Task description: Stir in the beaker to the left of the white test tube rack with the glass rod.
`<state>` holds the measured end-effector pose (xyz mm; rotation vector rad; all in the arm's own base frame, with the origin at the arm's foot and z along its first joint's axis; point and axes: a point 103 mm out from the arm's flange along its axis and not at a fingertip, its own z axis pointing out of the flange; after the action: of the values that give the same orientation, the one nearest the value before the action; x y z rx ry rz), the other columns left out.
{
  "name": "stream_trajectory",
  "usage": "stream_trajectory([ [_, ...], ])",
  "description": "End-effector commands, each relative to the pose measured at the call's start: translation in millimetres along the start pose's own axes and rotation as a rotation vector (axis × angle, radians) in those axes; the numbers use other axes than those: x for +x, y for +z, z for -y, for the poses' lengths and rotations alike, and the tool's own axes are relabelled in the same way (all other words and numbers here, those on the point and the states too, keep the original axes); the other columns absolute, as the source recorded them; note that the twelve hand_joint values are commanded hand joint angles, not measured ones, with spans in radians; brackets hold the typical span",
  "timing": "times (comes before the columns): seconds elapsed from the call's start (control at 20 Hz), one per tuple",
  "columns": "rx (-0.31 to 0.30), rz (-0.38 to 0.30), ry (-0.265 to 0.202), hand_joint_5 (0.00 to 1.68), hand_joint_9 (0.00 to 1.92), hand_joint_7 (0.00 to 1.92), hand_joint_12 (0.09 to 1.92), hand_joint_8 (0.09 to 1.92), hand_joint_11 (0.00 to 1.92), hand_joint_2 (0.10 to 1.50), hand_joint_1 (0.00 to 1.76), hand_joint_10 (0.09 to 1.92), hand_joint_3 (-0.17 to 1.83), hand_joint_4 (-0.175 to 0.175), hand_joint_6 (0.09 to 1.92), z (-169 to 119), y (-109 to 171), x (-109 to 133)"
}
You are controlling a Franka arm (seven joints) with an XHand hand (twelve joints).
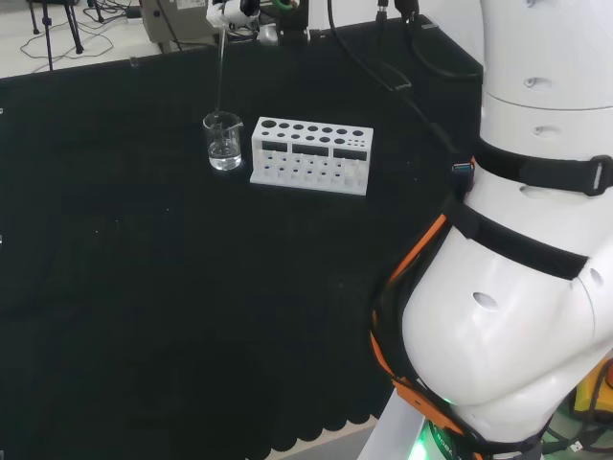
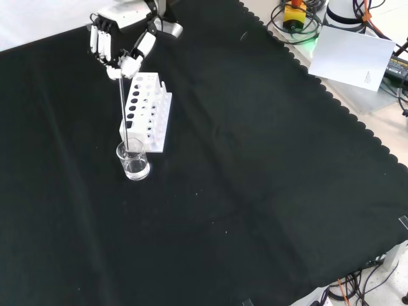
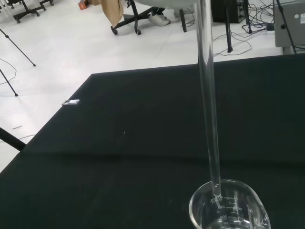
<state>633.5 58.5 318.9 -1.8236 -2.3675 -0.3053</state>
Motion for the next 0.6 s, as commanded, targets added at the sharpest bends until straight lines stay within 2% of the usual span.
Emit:
stream_trajectory([
  [0.05,0.028,-0.013,-0.006,1.38,1.69,1.28,0.82,0.83,1.12,1.08,1.32,0.64,-0.17,-0.175,0.09,-7.1,13.0,-5.3],
  [0.15,0.033,-0.017,-0.005,1.38,1.69,1.28,0.82,0.83,1.12,1.08,1.32,0.64,-0.17,-0.175,0.09,-8.9,17.6,-9.5],
  [0.25,0.036,-0.037,-0.039,1.38,1.69,1.28,0.82,0.83,1.12,1.08,1.32,0.64,-0.17,-0.175,0.09,-10.0,21.5,-14.8],
  [0.35,0.046,-0.028,-0.053,1.38,1.69,1.28,0.82,0.83,1.12,1.08,1.32,0.65,-0.17,-0.175,0.09,-12.7,24.7,-14.2],
  [0.6,0.074,-0.042,-0.036,1.38,1.69,1.28,0.82,0.83,1.12,1.08,1.32,0.65,-0.17,-0.175,0.09,-11.3,29.6,-29.9],
])
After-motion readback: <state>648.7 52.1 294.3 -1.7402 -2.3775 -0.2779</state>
